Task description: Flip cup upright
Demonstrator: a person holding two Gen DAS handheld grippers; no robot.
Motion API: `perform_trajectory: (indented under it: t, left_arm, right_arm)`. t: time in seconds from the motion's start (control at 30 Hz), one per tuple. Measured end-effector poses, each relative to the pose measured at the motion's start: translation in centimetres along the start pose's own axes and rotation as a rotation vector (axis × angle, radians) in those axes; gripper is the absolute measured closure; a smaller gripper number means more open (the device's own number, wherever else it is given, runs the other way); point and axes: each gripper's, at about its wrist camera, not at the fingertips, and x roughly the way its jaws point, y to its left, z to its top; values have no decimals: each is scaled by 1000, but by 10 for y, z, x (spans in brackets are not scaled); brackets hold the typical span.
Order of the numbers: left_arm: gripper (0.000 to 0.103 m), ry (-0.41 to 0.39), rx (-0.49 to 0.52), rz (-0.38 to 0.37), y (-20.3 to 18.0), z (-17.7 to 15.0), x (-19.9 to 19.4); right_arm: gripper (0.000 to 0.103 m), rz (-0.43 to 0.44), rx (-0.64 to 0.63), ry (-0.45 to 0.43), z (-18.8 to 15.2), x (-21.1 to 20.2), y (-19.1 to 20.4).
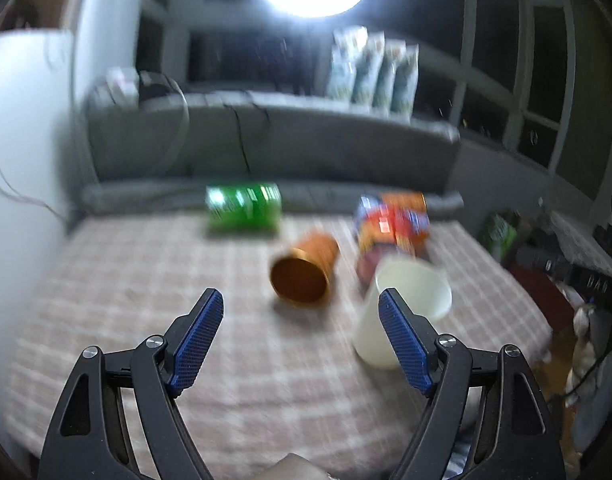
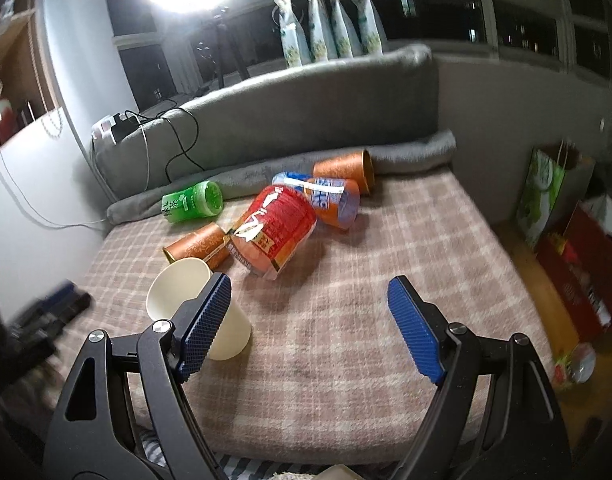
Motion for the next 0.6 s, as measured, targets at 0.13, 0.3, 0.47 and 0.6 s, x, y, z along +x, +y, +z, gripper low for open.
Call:
perform_trajectory:
  t: [0.13,0.3,0.47,0.6]
  left_arm:
    - [23,-97,10,49,1,9,-19]
    - [22,-145,-20,60,8,15,-31]
    - [21,-158,-22,88,8,14,-35]
    - [21,-179,-13,109,5,13,-40]
  right_arm:
    - [10,-33,-47,-56,2,-8,14]
    - [2,-79,-117,-130,2,-19,33]
    - [0,-109,-172,-197,0,-28,49]
    - [0,-105,-167,-205,0,-28,51]
